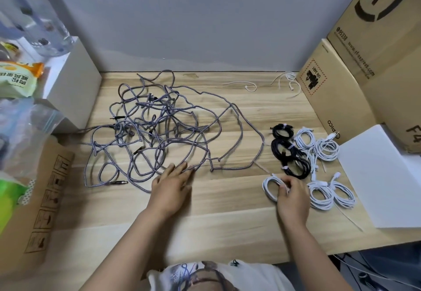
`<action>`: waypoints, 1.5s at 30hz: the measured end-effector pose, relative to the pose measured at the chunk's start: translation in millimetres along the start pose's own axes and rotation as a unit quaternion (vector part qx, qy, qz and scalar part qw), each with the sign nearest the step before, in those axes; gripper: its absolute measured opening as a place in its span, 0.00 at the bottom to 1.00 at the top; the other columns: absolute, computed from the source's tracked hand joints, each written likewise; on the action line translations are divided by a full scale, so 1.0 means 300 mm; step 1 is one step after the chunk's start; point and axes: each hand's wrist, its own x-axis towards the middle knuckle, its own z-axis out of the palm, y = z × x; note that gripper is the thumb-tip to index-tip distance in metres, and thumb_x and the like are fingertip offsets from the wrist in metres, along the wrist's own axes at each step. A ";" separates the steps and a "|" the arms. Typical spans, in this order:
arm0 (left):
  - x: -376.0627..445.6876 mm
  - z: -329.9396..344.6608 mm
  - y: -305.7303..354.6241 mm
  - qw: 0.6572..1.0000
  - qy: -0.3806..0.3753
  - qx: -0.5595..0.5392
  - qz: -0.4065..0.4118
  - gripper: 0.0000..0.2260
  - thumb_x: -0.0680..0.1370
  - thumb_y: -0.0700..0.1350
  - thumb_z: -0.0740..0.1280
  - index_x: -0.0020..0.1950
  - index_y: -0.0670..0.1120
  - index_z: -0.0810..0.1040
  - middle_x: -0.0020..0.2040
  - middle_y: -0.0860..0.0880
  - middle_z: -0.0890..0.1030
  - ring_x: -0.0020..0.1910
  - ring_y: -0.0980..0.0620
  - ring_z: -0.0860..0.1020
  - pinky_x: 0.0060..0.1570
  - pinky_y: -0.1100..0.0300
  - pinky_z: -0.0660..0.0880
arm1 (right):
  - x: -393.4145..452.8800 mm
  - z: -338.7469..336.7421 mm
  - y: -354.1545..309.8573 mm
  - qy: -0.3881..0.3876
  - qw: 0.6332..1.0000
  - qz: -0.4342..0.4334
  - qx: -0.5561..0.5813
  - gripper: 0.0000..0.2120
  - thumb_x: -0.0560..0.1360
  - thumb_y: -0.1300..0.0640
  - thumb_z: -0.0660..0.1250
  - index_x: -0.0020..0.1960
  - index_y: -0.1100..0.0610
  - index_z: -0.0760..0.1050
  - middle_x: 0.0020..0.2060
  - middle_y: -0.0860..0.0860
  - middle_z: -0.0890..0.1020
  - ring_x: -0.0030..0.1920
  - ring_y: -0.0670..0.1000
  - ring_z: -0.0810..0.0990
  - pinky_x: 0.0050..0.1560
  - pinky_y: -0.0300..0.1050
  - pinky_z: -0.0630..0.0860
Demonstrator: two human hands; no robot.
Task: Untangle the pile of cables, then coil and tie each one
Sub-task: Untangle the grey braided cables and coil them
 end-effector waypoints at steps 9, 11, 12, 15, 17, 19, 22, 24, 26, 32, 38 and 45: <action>-0.050 -0.123 0.072 0.908 0.256 -0.296 0.149 0.22 0.71 0.31 0.55 0.51 0.51 0.81 0.48 0.57 0.80 0.46 0.63 0.76 0.50 0.73 0.70 | -0.060 -0.010 -0.174 -0.007 1.000 0.024 0.016 0.14 0.69 0.63 0.68 0.53 0.53 0.75 0.58 0.52 0.75 0.66 0.55 0.64 0.65 0.57 0.55; -0.068 -0.159 0.102 0.898 0.249 -0.317 0.178 0.22 0.73 0.31 0.56 0.46 0.57 0.80 0.45 0.60 0.81 0.45 0.63 0.78 0.48 0.71 0.72 | -0.078 -0.003 -0.236 -0.032 0.993 -0.055 0.095 0.17 0.68 0.63 0.68 0.55 0.52 0.74 0.56 0.51 0.76 0.62 0.56 0.69 0.64 0.58 0.63; -0.075 -0.172 0.112 0.897 0.234 -0.324 0.190 0.23 0.73 0.31 0.56 0.43 0.58 0.80 0.44 0.60 0.82 0.46 0.63 0.79 0.49 0.71 0.73 | -0.087 -0.003 -0.274 -0.054 0.983 -0.089 0.152 0.20 0.68 0.63 0.68 0.57 0.49 0.73 0.54 0.50 0.76 0.59 0.55 0.72 0.62 0.53 0.67; -0.094 -0.198 0.139 0.911 0.174 -0.299 0.224 0.16 0.72 0.33 0.57 0.42 0.53 0.76 0.43 0.55 0.83 0.48 0.62 0.80 0.49 0.67 0.75 | -0.109 -0.022 -0.401 -0.147 0.928 -0.138 0.313 0.27 0.70 0.61 0.69 0.62 0.39 0.65 0.47 0.48 0.77 0.45 0.49 0.78 0.47 0.34 0.72; -0.101 -0.203 0.148 0.913 0.162 -0.294 0.231 0.14 0.73 0.34 0.58 0.38 0.52 0.74 0.43 0.53 0.83 0.49 0.64 0.80 0.47 0.69 0.75 | -0.111 -0.025 -0.455 -0.167 0.907 -0.167 0.348 0.27 0.71 0.59 0.68 0.63 0.38 0.64 0.43 0.47 0.78 0.40 0.46 0.77 0.44 0.34 0.73; -0.097 -0.216 0.132 0.906 0.169 -0.325 0.211 0.17 0.76 0.31 0.61 0.37 0.54 0.73 0.42 0.55 0.83 0.48 0.66 0.79 0.44 0.72 0.72 | -0.108 -0.022 -0.485 -0.171 0.904 -0.181 0.347 0.25 0.71 0.58 0.67 0.62 0.38 0.65 0.44 0.44 0.78 0.41 0.46 0.77 0.46 0.38 0.74; -0.070 -0.259 0.063 0.893 0.203 -0.366 0.167 0.21 0.75 0.31 0.65 0.37 0.60 0.75 0.41 0.60 0.82 0.46 0.63 0.80 0.43 0.71 0.72 | -0.092 -0.018 -0.504 -0.183 0.913 -0.194 0.310 0.17 0.71 0.51 0.66 0.56 0.39 0.66 0.53 0.36 0.77 0.46 0.47 0.78 0.48 0.44 0.74; -0.056 -0.299 0.009 0.887 0.250 -0.363 0.138 0.21 0.74 0.29 0.65 0.36 0.58 0.75 0.42 0.59 0.83 0.45 0.64 0.79 0.41 0.71 0.72 | -0.072 -0.023 -0.514 -0.182 0.914 -0.189 0.311 0.13 0.71 0.47 0.66 0.53 0.42 0.67 0.56 0.35 0.76 0.44 0.44 0.78 0.47 0.45 0.74; -0.046 -0.330 -0.042 0.876 0.292 -0.372 0.097 0.17 0.74 0.30 0.66 0.37 0.53 0.74 0.44 0.58 0.81 0.44 0.66 0.78 0.42 0.71 0.72 | -0.042 -0.032 -0.519 -0.166 0.917 -0.179 0.315 0.11 0.73 0.50 0.68 0.52 0.46 0.67 0.58 0.37 0.76 0.41 0.38 0.76 0.47 0.43 0.74; -0.010 -0.230 -0.268 0.941 0.246 -0.194 -0.129 0.18 0.69 0.27 0.63 0.42 0.51 0.77 0.46 0.48 0.81 0.48 0.49 0.78 0.44 0.63 0.73 | 0.018 -0.021 -0.502 -0.139 0.936 -0.146 0.289 0.14 0.74 0.59 0.69 0.48 0.45 0.66 0.58 0.45 0.77 0.38 0.36 0.76 0.48 0.41 0.72; -0.046 -0.100 -0.346 0.957 0.199 0.005 -0.210 0.09 0.73 0.33 0.65 0.48 0.44 0.80 0.53 0.40 0.77 0.58 0.38 0.70 0.53 0.49 0.69 | 0.014 0.012 -0.463 -0.146 0.951 -0.138 0.234 0.13 0.74 0.61 0.69 0.53 0.52 0.68 0.55 0.42 0.76 0.38 0.38 0.76 0.47 0.48 0.74; -0.063 -0.131 -0.305 0.939 0.253 0.048 -0.230 0.04 0.74 0.40 0.67 0.43 0.48 0.79 0.51 0.43 0.78 0.56 0.41 0.70 0.48 0.51 0.65 | -0.013 0.046 -0.430 -0.161 0.968 -0.112 0.158 0.12 0.73 0.58 0.70 0.50 0.49 0.69 0.38 0.45 0.78 0.38 0.53 0.78 0.45 0.51 0.74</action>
